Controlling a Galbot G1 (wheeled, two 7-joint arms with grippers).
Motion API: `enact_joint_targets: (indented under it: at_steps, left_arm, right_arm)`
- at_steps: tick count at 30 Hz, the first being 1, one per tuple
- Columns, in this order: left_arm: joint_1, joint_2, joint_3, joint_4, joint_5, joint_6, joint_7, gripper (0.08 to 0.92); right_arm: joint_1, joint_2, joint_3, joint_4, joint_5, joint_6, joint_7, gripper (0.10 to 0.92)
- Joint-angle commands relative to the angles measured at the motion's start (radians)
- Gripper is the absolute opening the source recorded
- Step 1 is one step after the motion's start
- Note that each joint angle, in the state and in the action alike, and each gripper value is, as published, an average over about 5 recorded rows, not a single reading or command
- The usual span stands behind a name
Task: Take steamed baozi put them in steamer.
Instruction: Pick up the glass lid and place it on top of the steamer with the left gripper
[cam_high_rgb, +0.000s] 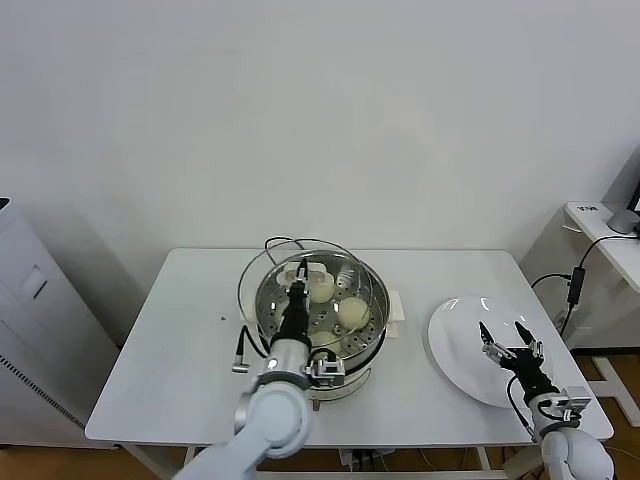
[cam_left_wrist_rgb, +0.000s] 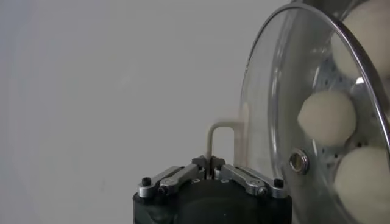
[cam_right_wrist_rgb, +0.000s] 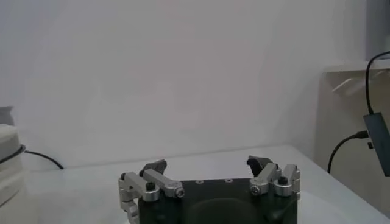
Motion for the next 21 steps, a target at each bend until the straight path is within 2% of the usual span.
enact_joint_targets:
  at_steps: [1, 21]
  left_arm:
    - [-0.002, -0.054, 0.032, 0.047, 0.04, 0.049, 0.007, 0.104]
    - [0.031, -0.126, 0.008, 0.085, 0.08, 0.049, 0.007, 0.104]
  right_arm:
    - [0.001, 0.0, 0.001, -0.01, -0.001, 0.003, -0.003, 0.823]
    - [0.004, 0.002, 0.01, -0.044, -0.005, 0.011, -0.014, 0.823]
